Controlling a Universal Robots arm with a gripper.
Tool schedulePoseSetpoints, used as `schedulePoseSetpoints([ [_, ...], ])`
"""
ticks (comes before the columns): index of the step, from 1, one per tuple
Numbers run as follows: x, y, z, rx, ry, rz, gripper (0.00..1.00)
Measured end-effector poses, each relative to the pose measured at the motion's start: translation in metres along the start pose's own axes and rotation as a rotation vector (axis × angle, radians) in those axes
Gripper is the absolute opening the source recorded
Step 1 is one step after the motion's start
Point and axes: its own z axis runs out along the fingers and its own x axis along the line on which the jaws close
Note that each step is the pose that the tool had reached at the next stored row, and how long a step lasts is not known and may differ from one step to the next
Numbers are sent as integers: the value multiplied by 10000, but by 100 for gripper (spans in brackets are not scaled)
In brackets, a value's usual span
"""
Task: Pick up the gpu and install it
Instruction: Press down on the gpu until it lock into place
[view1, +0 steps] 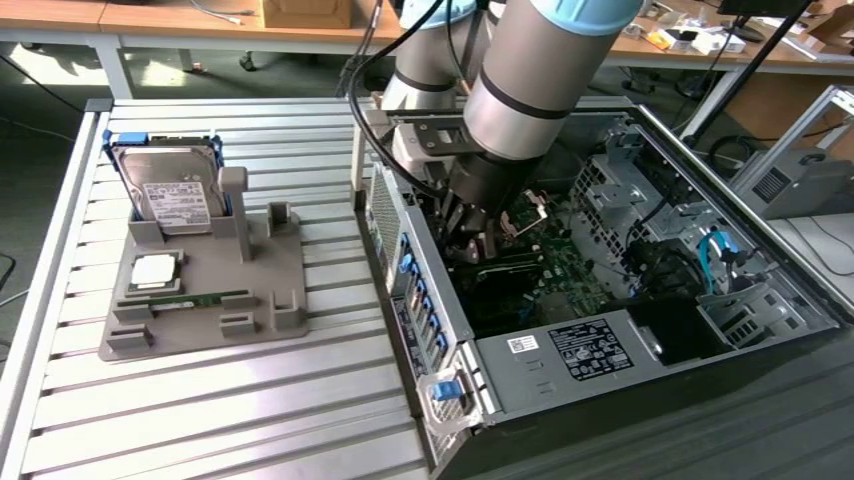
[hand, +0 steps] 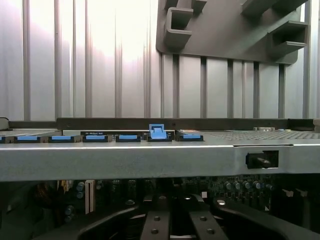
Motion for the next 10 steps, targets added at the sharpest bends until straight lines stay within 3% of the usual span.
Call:
schedulePoseSetpoints([
  [7, 32, -96, 60, -131, 0, 10, 11],
  [10, 58, -108, 76, -139, -2, 11, 11],
])
